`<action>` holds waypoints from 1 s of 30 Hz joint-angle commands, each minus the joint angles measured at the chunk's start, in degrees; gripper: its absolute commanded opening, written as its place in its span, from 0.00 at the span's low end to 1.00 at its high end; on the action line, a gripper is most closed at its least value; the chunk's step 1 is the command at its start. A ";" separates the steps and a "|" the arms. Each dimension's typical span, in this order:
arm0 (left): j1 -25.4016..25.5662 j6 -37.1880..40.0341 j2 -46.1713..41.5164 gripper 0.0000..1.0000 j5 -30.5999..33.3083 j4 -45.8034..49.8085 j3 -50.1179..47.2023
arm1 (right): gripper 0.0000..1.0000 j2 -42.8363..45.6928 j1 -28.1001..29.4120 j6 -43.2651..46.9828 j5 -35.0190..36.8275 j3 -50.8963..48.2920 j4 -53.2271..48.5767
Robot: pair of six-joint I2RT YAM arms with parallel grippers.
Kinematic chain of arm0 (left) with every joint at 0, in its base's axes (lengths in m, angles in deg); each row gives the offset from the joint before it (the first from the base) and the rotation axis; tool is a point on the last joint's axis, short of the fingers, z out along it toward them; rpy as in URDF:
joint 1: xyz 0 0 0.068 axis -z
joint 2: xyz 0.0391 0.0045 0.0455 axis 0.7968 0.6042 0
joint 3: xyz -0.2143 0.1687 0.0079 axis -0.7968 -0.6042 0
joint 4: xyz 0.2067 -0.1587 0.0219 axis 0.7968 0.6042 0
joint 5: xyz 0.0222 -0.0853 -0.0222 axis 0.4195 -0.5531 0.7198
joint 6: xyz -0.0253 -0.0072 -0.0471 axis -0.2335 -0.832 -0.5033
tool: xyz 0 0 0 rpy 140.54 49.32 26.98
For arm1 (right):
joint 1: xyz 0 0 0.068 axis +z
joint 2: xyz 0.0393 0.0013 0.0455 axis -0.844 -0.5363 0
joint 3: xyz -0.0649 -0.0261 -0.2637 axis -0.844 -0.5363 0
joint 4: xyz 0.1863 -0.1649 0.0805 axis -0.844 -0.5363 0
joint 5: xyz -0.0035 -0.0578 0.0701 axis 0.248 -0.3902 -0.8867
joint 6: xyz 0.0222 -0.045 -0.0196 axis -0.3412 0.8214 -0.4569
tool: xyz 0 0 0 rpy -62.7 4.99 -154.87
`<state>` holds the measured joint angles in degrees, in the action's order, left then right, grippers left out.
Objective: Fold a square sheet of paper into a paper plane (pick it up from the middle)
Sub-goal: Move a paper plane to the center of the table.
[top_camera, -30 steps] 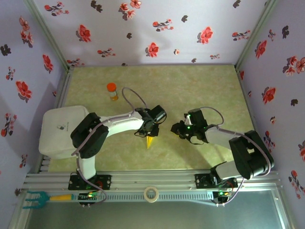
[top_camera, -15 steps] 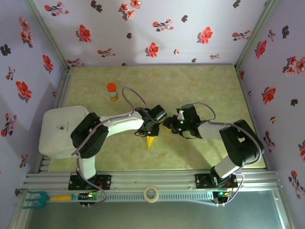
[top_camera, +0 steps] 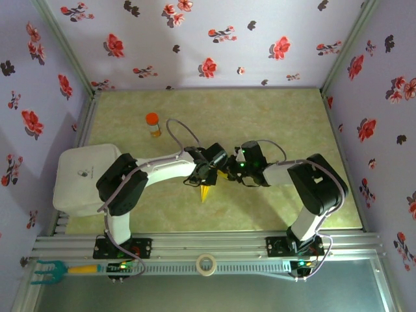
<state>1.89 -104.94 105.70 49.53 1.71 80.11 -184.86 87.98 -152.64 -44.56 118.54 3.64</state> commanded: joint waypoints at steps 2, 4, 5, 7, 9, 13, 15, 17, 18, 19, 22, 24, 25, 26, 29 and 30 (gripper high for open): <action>0.21 0.82 0.55 0.11 0.64 1.11 1.23 | 0.27 -1.90 0.83 0.35 -1.10 2.39 -0.90; 0.21 0.73 0.43 0.11 0.68 0.97 1.14 | 0.22 -2.85 1.03 1.07 -0.64 2.77 -2.47; 0.21 0.72 0.41 0.11 0.68 0.92 1.17 | 0.19 -3.11 1.05 1.25 -0.51 2.94 -2.81; 0.21 0.69 0.26 0.13 0.88 0.91 0.98 | 0.14 -3.27 1.05 1.30 -0.42 2.82 -2.64; 0.18 0.86 -0.01 0.14 0.96 0.82 0.87 | 0.10 -3.13 1.04 1.52 -0.34 3.02 -3.02; 0.20 1.87 -1.01 0.16 0.98 0.31 0.79 | 0.03 -2.81 1.05 1.74 -0.50 3.20 -3.36; 0.19 2.15 -1.63 0.18 1.51 0.04 0.79 | 0.01 -2.70 1.03 1.83 -0.42 3.21 -3.63; 0.08 2.63 -2.05 0.23 1.99 -0.22 0.79 | 0.00 -2.51 1.05 2.12 -0.27 3.21 -4.05; 0.12 2.96 -2.15 0.23 2.15 -0.26 0.92 | 0.00 -2.40 1.05 2.09 -0.16 3.10 -4.18; 0.10 3.10 -2.04 0.24 2.39 -0.21 1.04 | 0.00 -2.47 1.05 2.13 -0.07 3.02 -4.16; 0.12 3.92 -1.77 0.29 2.74 0.02 1.45 | 0.00 -2.57 1.05 2.09 -0.15 3.02 -4.15; 0.11 4.45 -1.68 0.31 3.05 0.27 1.84 | 0.00 -2.78 1.05 2.11 -0.29 3.12 -4.32; 0.16 4.80 -1.75 0.33 3.19 0.26 1.89 | 0.00 -2.90 1.05 2.18 -0.33 3.20 -4.40; 0.12 4.95 -1.86 0.34 3.39 0.21 2.00 | 0.00 -2.88 1.05 2.18 -0.33 3.19 -4.52; 0.10 5.56 -2.60 0.36 4.01 0.03 2.19 | 0.00 -2.76 1.05 2.31 -0.16 3.14 -4.82; 0.12 5.77 -2.94 0.37 4.10 -0.26 2.20 | 0.00 -2.80 1.05 2.35 -0.07 3.18 -4.96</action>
<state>1.89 -100.83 105.46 51.56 1.25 80.87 -187.52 88.61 -151.78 -44.78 120.49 0.62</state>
